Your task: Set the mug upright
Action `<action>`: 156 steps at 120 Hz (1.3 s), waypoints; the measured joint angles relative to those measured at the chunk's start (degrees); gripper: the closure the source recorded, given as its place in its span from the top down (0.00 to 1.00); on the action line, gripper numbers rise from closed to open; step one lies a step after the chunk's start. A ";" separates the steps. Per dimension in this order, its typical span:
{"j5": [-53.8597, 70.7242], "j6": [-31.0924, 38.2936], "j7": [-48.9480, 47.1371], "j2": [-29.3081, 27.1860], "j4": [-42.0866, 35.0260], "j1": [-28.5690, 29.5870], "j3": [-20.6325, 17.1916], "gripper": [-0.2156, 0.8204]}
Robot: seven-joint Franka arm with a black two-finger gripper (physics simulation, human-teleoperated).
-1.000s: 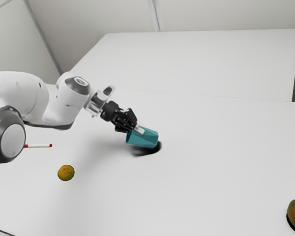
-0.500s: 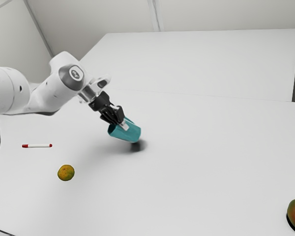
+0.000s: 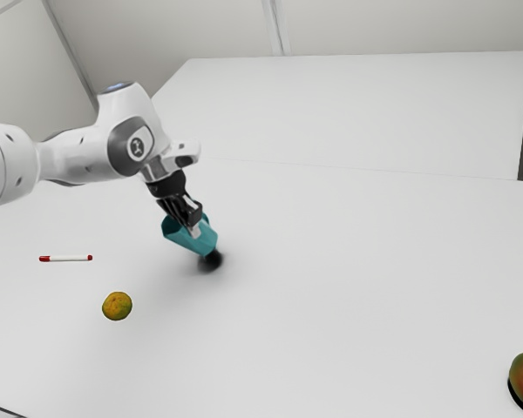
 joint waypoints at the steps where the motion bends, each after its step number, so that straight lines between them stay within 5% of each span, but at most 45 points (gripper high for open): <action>1: 0.34 0.02 -0.12 0.01 0.05 -0.13 0.02 0.03; 92: 18.23 -6.67 -6.54 0.88 -0.17 -3.34 0.53 0.04; 156: 18.80 -10.77 -7.06 5.58 1.13 -3.54 0.61 0.03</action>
